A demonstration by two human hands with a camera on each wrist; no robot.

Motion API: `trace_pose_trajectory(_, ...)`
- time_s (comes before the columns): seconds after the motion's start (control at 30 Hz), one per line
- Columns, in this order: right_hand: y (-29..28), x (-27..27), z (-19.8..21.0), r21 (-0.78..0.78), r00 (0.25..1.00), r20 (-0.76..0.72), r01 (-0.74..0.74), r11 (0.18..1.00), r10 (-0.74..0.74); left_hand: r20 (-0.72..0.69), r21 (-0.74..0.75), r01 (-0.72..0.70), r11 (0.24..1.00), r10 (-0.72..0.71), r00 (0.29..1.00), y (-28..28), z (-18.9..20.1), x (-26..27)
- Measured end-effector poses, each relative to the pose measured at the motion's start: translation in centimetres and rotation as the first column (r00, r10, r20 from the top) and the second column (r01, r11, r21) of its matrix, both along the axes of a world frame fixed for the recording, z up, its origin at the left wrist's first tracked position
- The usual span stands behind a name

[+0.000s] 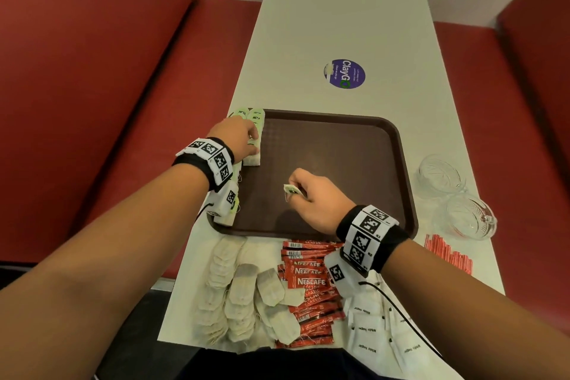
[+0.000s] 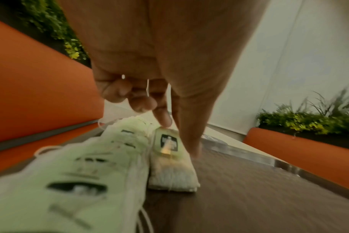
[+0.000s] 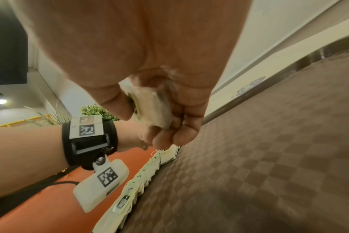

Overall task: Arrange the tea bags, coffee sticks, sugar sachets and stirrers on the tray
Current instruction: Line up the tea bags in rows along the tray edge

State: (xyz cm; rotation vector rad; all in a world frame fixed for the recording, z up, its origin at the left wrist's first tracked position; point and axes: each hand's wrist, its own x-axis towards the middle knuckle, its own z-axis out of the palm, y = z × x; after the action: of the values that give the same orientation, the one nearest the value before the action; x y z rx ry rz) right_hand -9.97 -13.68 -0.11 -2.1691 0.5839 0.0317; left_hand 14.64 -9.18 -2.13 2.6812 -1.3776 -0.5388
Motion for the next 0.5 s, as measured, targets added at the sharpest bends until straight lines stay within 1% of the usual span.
trace_pose_trajectory(0.07,-0.3,0.1,-0.1,-0.010,1.000,-0.006,0.005,1.000,-0.005,0.001,0.101,0.066,0.993,-0.066,0.998,0.0,-0.3,-0.3)
trace_pose_trajectory(0.1,-0.4,0.1,-0.1,-0.013,1.000,-0.014,0.008,1.000,-0.008,0.001,0.126,0.080,0.989,-0.081,0.997,0.0,-0.5,-0.4)
trace_pose_trajectory(0.27,-0.4,0.4,-0.1,0.016,0.999,-0.040,0.010,1.000,-0.010,0.014,0.139,0.111,0.984,-0.114,0.993,0.2,0.0,-0.5)
trace_pose_trajectory(0.3,-0.4,0.4,0.0,0.019,0.999,-0.041,0.013,1.000,-0.012,0.011,0.107,0.122,0.987,-0.124,0.992,0.3,0.4,-0.9)
trace_pose_trajectory(0.33,-0.4,0.5,0.1,0.017,0.999,-0.038,0.015,1.000,-0.014,-0.008,0.042,0.126,0.991,-0.126,0.992,0.5,0.9,-1.3)
trace_pose_trajectory(0.37,-0.3,0.5,0.2,0.010,0.999,-0.032,0.018,1.000,-0.017,-0.057,-0.052,0.122,0.991,-0.125,0.990,0.8,1.4,-1.8)
trace_pose_trajectory(0.43,-0.4,0.6,0.2,-0.018,1.000,-0.012,0.026,1.000,-0.026,-0.209,-0.238,0.107,0.965,-0.159,0.965,1.8,2.8,-3.3)
trace_pose_trajectory(0.5,-0.5,0.7,0.1,-0.036,0.999,0.008,0.041,0.999,-0.041,-0.336,-0.327,0.140,0.935,-0.253,0.907,3.1,4.1,-4.9)
